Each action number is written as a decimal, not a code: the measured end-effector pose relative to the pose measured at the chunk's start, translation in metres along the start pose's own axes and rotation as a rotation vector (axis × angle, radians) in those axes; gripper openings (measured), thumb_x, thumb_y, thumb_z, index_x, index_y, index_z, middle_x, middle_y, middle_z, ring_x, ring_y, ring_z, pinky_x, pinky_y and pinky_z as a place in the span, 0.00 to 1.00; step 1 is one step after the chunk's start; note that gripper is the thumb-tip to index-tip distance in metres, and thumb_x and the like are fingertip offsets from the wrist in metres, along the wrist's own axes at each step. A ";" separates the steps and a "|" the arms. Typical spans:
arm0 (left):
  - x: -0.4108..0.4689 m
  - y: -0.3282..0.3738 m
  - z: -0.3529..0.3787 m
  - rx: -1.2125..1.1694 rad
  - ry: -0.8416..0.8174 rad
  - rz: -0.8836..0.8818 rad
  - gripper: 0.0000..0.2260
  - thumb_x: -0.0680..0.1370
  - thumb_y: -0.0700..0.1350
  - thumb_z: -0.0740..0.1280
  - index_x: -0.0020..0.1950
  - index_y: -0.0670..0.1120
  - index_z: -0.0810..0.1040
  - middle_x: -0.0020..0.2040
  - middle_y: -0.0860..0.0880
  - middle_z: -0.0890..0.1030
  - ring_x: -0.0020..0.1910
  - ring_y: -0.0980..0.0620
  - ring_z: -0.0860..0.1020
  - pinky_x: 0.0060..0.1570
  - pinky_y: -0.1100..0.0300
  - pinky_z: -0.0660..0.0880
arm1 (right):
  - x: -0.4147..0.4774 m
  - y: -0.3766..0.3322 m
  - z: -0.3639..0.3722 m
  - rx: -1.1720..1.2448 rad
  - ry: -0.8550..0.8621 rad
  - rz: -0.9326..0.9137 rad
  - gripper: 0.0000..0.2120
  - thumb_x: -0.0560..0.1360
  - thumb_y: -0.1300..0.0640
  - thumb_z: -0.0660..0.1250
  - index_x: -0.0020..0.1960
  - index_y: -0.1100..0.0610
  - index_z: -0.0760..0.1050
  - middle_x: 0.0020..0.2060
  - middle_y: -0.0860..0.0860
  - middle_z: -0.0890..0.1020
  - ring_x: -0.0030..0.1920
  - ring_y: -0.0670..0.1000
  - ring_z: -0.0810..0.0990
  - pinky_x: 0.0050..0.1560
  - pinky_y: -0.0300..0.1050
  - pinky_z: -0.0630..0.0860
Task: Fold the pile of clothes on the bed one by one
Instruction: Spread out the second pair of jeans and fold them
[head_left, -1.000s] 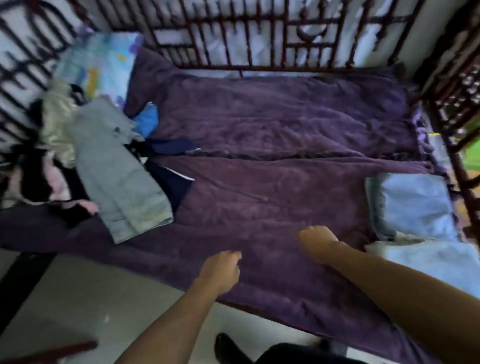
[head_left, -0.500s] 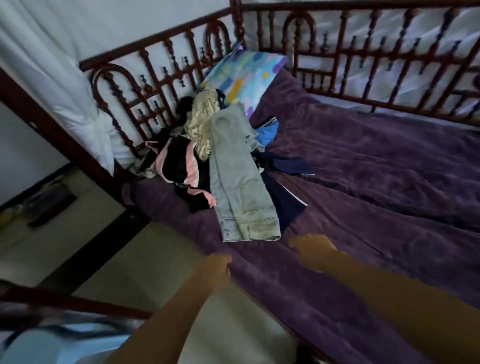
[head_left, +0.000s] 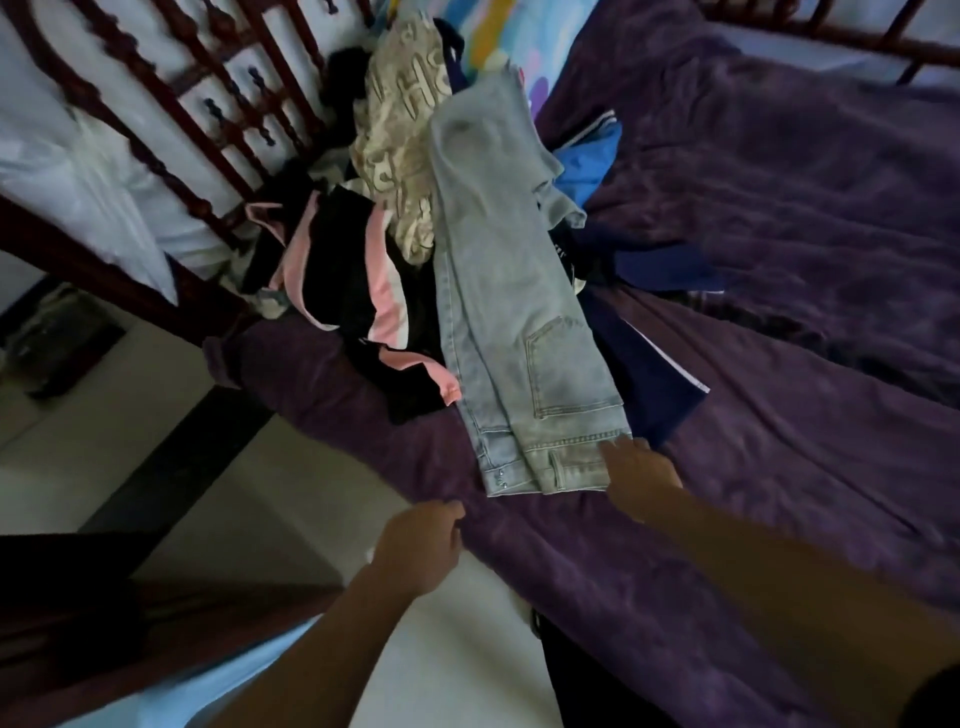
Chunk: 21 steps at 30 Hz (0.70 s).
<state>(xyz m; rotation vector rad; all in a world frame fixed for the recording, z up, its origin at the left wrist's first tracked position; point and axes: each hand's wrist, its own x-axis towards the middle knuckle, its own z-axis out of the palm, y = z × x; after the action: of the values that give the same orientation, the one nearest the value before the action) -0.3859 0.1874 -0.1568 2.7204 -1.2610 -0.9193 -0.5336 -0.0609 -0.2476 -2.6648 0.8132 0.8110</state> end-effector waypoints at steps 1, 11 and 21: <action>0.014 -0.004 0.002 -0.005 -0.008 -0.003 0.13 0.79 0.47 0.59 0.63 0.50 0.74 0.58 0.51 0.79 0.58 0.50 0.76 0.56 0.58 0.71 | 0.012 -0.001 0.008 0.006 -0.014 0.053 0.30 0.74 0.59 0.63 0.73 0.55 0.56 0.69 0.55 0.64 0.67 0.57 0.66 0.59 0.52 0.73; 0.087 -0.010 -0.019 -0.037 -0.074 0.053 0.13 0.78 0.47 0.61 0.61 0.50 0.76 0.58 0.52 0.80 0.58 0.51 0.77 0.54 0.58 0.71 | 0.066 0.021 -0.027 0.682 0.166 0.385 0.13 0.76 0.59 0.58 0.55 0.50 0.77 0.47 0.53 0.81 0.50 0.59 0.79 0.47 0.48 0.73; 0.151 0.030 -0.172 -0.258 0.019 0.399 0.38 0.71 0.56 0.73 0.76 0.52 0.60 0.70 0.50 0.67 0.69 0.52 0.66 0.67 0.56 0.65 | 0.018 -0.020 -0.219 1.425 0.221 0.073 0.15 0.78 0.62 0.63 0.34 0.55 0.76 0.26 0.44 0.77 0.27 0.42 0.75 0.29 0.33 0.70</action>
<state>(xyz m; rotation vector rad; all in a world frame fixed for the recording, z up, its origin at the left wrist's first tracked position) -0.2428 0.0213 -0.0839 2.1699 -1.4867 -0.9279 -0.4137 -0.1341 -0.0775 -1.4218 0.9833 -0.1401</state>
